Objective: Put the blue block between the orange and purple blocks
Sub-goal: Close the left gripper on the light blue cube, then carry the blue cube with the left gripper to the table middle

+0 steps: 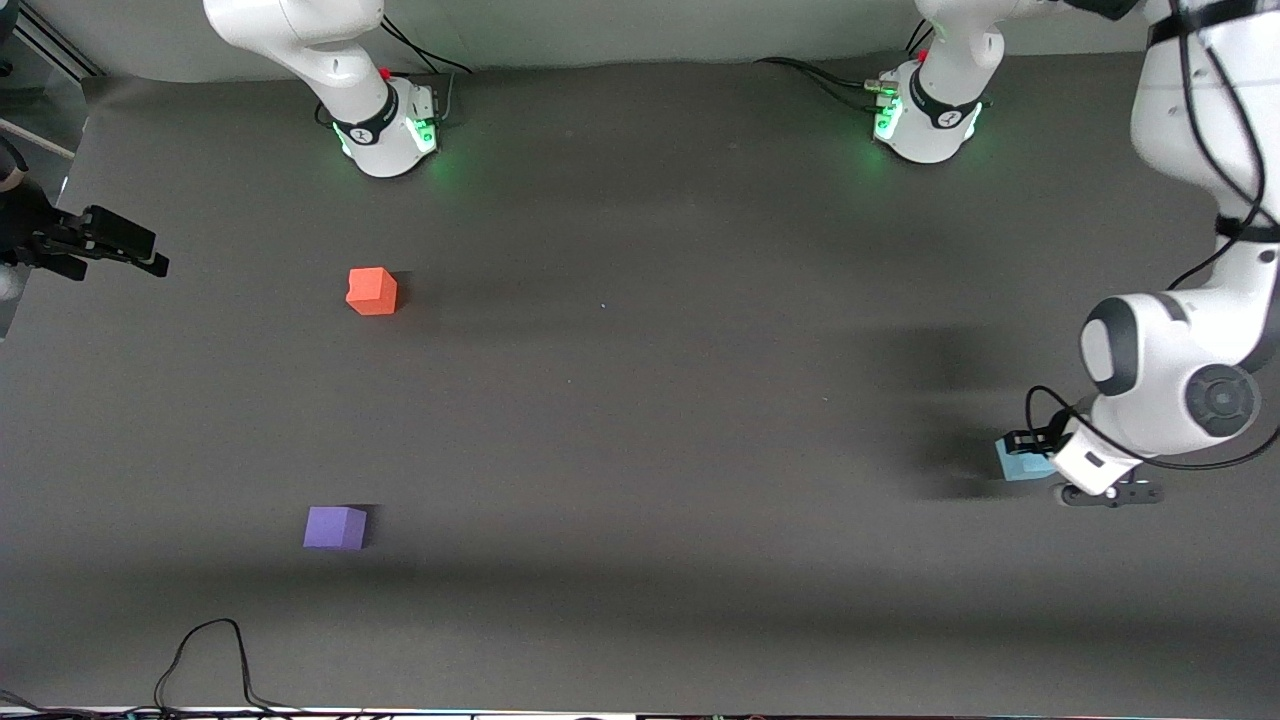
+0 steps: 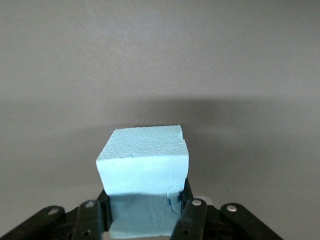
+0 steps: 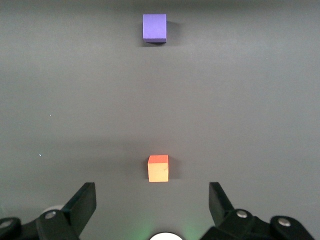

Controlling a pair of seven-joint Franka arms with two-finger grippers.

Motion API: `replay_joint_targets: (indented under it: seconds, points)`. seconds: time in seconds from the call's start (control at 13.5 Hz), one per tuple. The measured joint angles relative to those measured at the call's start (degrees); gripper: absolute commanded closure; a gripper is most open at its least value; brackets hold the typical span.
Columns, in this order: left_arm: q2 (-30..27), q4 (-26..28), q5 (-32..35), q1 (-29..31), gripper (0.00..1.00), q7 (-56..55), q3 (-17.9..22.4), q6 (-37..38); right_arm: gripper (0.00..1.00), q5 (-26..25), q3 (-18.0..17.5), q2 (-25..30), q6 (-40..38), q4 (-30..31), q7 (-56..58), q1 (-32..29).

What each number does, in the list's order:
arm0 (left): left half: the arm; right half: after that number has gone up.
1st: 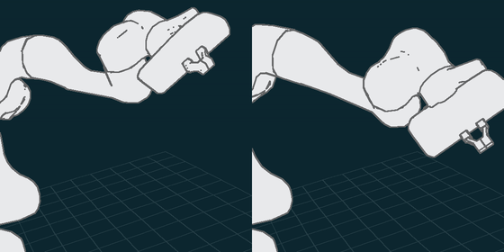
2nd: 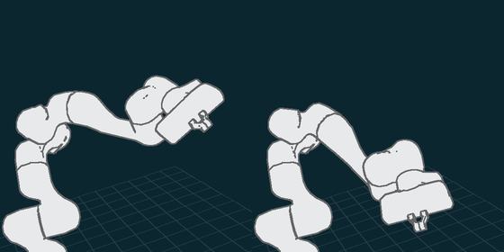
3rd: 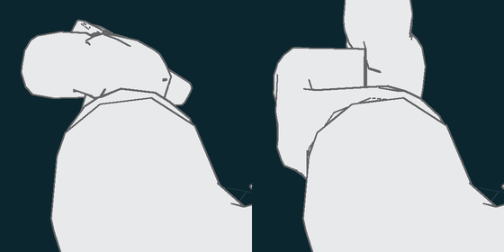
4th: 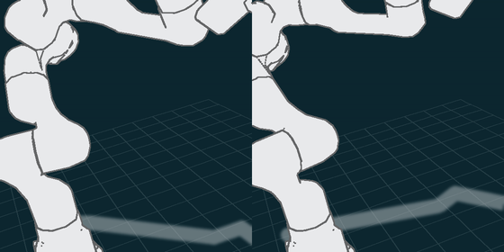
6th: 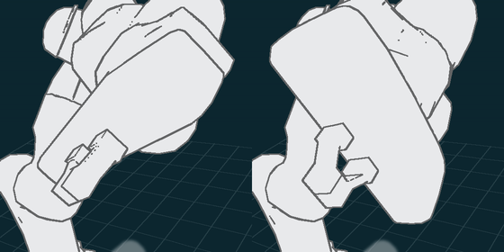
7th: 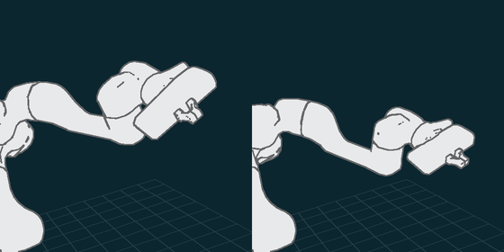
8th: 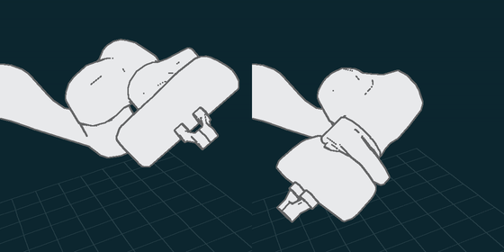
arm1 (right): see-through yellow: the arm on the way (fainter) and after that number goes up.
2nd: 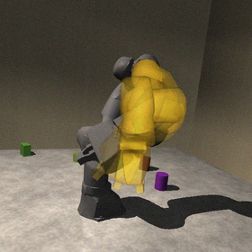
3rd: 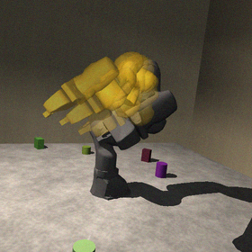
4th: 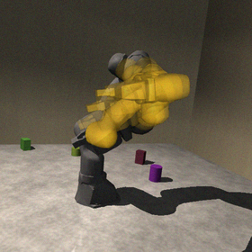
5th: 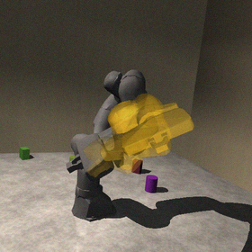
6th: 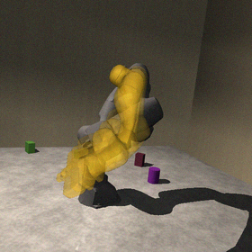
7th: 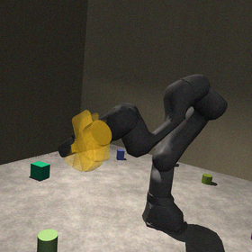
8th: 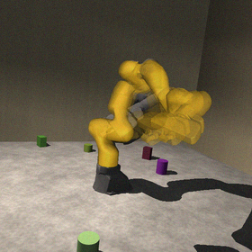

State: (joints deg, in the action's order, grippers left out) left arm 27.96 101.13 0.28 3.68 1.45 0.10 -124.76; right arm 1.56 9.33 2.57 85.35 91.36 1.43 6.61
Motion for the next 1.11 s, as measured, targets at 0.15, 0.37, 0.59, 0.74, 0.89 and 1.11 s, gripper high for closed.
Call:
replay_joint_targets:
  seconds: [0.15, 0.37, 0.59, 0.74, 0.89, 1.11]
  points:
    - [-4.5, -3.5, 0.0, 0.0, 0.69, 0.0, -0.1, 9.7, 0.0, 0.0, 0.0, 0.0, 0.0, -0.1, 0.0, 0.0]
    - [-8.4, -9.7, -0.2, -1.8, 0.69, -2.4, -0.7, 21.9, 0.0, 0.0, 0.0, 0.2, 0.0, -0.4, 0.0, 0.0]
    - [-8.3, -13.4, -0.6, -8.9, 0.69, -13.5, -1.2, 24.4, 0.0, 0.0, 0.0, 0.1, 0.0, -0.4, 0.0, 0.0]
    - [-8.0, -14.8, -0.9, -15.9, 0.7, -23.0, -1.5, 24.4, 0.0, 0.3, 0.0, 0.1, 0.0, -0.4, 0.0, 0.0]
    - [-7.3, -16.9, -2.1, -23.4, 0.7, -32.1, -2.2, 24.4, 0.0, 0.5, 0.1, 0.0, 0.0, -0.4, 0.0, 0.0]
    - [-3.6, -22.0, -2.7, -33.0, 0.7, -43.6, -4.5, 24.3, 0.0, 0.6, 0.1, 0.0, 0.1, -0.4, 0.0, 0.0]
